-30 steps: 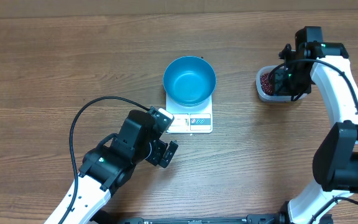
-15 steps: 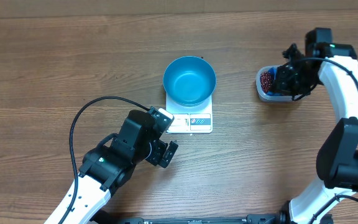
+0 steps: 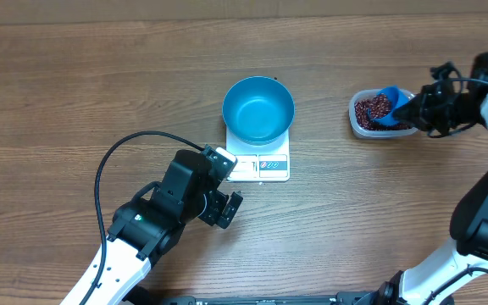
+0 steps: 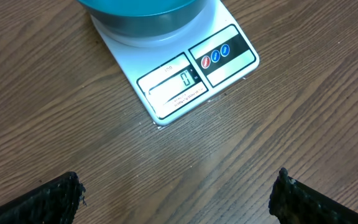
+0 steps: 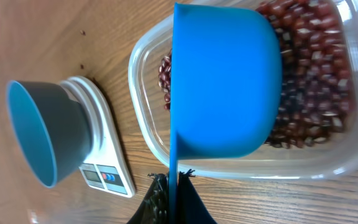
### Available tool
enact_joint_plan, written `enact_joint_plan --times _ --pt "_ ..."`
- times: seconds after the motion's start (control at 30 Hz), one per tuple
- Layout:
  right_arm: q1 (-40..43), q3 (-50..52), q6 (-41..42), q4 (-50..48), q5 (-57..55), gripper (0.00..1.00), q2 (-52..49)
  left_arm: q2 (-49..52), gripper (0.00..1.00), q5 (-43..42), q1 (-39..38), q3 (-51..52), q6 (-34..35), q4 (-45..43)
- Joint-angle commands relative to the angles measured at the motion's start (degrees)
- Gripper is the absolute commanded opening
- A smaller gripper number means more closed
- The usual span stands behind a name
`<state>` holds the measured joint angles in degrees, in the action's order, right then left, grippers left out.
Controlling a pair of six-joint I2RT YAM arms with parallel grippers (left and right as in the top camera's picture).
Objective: Scoop item into bowl and weigh 150g on scale
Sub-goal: 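Dip the blue scoop into the bean tub with the right gripper, then carry the filled scoop left and pour beans into the teal bowl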
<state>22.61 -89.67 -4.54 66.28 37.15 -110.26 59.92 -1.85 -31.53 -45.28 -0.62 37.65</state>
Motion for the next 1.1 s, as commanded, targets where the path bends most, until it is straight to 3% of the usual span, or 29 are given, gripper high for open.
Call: enact_joint_plan --times 0.0,0.33,0.67,1.07 --pt "1.7 -0.3 -1.9 0.8 5.7 0.04 -0.1 0.1 1.0 0.4 -0.2 0.1 -0.7 -0.2" --pt "5.9 -0.3 -8.2 5.7 15.3 0.04 -0.1 0.1 1.0 0.4 -0.2 0.1 -0.7 -0.2" --pt "7.5 -0.4 -19.4 13.6 24.0 0.04 -0.1 0.1 1.0 0.4 -0.2 0.1 -0.7 -0.2" --pt "7.3 -0.5 -23.1 16.6 27.3 0.04 1.2 0.1 1.0 0.4 -0.2 0.1 -0.7 -0.2"
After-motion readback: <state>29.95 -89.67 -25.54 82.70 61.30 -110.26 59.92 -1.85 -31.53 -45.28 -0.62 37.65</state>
